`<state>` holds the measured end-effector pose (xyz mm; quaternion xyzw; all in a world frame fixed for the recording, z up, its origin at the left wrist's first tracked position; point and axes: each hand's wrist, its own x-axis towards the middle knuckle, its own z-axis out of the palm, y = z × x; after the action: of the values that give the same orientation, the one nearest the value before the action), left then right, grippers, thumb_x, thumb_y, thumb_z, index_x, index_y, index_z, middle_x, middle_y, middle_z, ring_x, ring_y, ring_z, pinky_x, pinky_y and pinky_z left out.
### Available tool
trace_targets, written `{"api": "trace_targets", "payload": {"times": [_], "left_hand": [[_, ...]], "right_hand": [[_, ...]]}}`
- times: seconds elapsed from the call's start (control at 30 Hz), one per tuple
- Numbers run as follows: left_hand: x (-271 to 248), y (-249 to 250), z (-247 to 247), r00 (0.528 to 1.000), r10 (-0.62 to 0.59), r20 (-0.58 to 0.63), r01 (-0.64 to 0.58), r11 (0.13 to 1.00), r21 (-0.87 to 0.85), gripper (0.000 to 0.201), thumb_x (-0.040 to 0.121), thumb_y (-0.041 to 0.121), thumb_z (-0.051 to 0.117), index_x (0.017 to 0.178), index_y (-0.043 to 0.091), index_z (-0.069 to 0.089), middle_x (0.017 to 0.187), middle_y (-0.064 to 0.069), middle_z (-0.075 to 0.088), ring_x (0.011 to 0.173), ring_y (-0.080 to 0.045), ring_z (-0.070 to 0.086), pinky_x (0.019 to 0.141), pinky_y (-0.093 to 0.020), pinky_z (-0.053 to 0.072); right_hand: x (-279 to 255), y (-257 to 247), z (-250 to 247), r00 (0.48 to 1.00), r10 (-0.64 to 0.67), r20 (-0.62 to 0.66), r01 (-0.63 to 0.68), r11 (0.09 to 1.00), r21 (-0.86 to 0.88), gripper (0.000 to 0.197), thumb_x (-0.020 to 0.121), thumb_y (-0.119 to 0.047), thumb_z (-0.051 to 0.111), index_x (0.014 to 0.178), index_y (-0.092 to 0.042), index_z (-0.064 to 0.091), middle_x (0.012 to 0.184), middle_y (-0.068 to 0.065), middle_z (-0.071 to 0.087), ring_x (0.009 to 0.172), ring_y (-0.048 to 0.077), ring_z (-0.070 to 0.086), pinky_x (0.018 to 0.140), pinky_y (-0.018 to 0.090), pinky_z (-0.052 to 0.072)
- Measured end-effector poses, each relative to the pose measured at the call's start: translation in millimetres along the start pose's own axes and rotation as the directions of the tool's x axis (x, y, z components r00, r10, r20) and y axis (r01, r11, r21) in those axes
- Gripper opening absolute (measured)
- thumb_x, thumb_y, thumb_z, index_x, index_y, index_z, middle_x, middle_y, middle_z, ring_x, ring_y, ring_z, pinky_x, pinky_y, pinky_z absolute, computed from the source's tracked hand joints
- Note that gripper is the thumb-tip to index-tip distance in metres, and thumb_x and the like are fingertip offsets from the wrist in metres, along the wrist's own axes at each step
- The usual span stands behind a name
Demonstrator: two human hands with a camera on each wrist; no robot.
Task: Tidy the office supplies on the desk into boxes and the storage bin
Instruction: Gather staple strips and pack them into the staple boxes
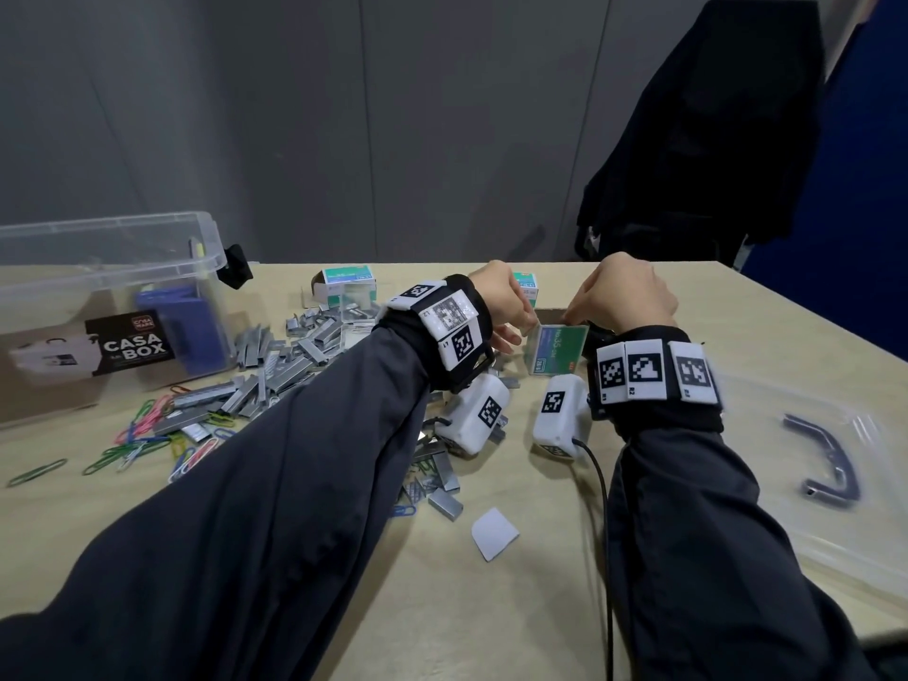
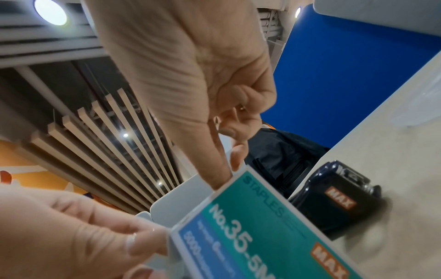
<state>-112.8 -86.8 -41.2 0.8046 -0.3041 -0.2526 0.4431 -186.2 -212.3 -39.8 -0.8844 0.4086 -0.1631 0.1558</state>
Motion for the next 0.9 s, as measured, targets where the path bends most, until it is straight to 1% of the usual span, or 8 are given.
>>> {"api": "trace_targets", "payload": {"times": [0.13, 0.27, 0.33, 0.47, 0.6, 0.73, 0.8, 0.9], "left_hand": [[-8, 1, -6, 1.000, 0.015, -0.010, -0.015, 1.000, 0.012, 0.001, 0.091, 0.000, 0.061, 0.091, 0.001, 0.062, 0.090, -0.016, 0.059, 0.066, -0.022, 0.061, 0.066, -0.040, 0.058], [-28, 1, -36, 0.997, 0.060, -0.039, -0.057, 0.996, 0.063, 0.021, 0.094, 0.006, 0.060, 0.113, -0.001, 0.063, 0.105, -0.013, 0.063, 0.072, -0.016, 0.066, 0.058, -0.029, 0.060], [-43, -4, -57, 0.993, 0.089, -0.078, -0.082, 0.993, 0.079, 0.021, 0.094, 0.008, 0.060, 0.114, 0.001, 0.064, 0.110, -0.014, 0.063, 0.074, -0.015, 0.067, 0.058, -0.027, 0.060], [-72, -22, -99, 0.982, 0.105, -0.159, -0.085, 0.988, 0.129, 0.022, 0.094, 0.012, 0.061, 0.114, 0.003, 0.065, 0.109, -0.014, 0.065, 0.078, -0.016, 0.068, 0.062, -0.027, 0.060], [-93, -47, -134, 0.979, 0.056, -0.195, -0.023, 0.985, 0.170, 0.020, 0.091, 0.016, 0.066, 0.107, 0.006, 0.067, 0.101, -0.013, 0.068, 0.073, -0.017, 0.068, 0.063, -0.030, 0.060], [-104, -67, -162, 0.970, -0.005, -0.242, 0.053, 0.980, 0.192, 0.020, 0.090, 0.017, 0.066, 0.108, 0.007, 0.067, 0.098, -0.012, 0.068, 0.075, -0.019, 0.067, 0.065, -0.032, 0.060], [-107, -79, -171, 0.967, -0.038, -0.252, 0.092, 0.975, 0.205, 0.018, 0.091, 0.014, 0.064, 0.107, 0.008, 0.066, 0.097, -0.012, 0.069, 0.077, -0.021, 0.067, 0.068, -0.034, 0.058], [-110, -97, -178, 0.972, -0.087, -0.218, 0.136, 0.966, 0.219, 0.019, 0.092, 0.012, 0.062, 0.109, 0.003, 0.065, 0.092, -0.012, 0.069, 0.075, -0.020, 0.067, 0.068, -0.032, 0.057]], "right_hand": [[-1, -1, 1, 1.000, -0.008, -0.010, 0.008, 1.000, 0.002, 0.035, 0.074, -0.028, 0.083, 0.104, -0.015, 0.070, 0.102, 0.009, 0.066, 0.090, 0.028, 0.057, 0.071, 0.033, 0.042], [-5, -9, -3, 0.997, -0.038, -0.063, 0.039, 0.999, 0.027, 0.032, 0.079, -0.029, 0.080, 0.106, -0.015, 0.069, 0.107, 0.009, 0.064, 0.093, 0.028, 0.057, 0.071, 0.034, 0.041], [-9, -16, -4, 0.994, -0.072, -0.088, 0.075, 0.997, 0.033, 0.027, 0.082, -0.027, 0.076, 0.105, -0.016, 0.070, 0.110, 0.009, 0.065, 0.100, 0.030, 0.060, 0.071, 0.033, 0.041], [-19, -32, -5, 0.982, -0.170, -0.086, 0.174, 0.984, 0.037, 0.020, 0.081, -0.031, 0.076, 0.098, -0.020, 0.075, 0.109, 0.008, 0.068, 0.102, 0.030, 0.061, 0.072, 0.034, 0.044], [-34, -55, -2, 0.948, -0.317, -0.029, 0.319, 0.943, 0.093, 0.016, 0.078, -0.038, 0.077, 0.080, -0.023, 0.072, 0.095, 0.006, 0.068, 0.091, 0.029, 0.064, 0.074, 0.034, 0.049], [-47, -85, 5, 0.869, -0.478, 0.127, 0.478, 0.878, 0.031, 0.012, 0.080, -0.035, 0.077, 0.078, -0.026, 0.071, 0.089, 0.000, 0.067, 0.087, 0.023, 0.062, 0.069, 0.031, 0.045], [-49, -97, 9, 0.791, -0.536, 0.295, 0.538, 0.839, 0.082, 0.012, 0.080, -0.033, 0.079, 0.081, -0.022, 0.075, 0.082, -0.002, 0.070, 0.084, 0.019, 0.066, 0.068, 0.029, 0.051], [-47, -107, 18, 0.644, -0.542, 0.540, 0.528, 0.825, 0.199, 0.013, 0.083, -0.028, 0.078, 0.090, -0.017, 0.077, 0.077, -0.002, 0.074, 0.080, 0.012, 0.072, 0.060, 0.022, 0.053]]}}
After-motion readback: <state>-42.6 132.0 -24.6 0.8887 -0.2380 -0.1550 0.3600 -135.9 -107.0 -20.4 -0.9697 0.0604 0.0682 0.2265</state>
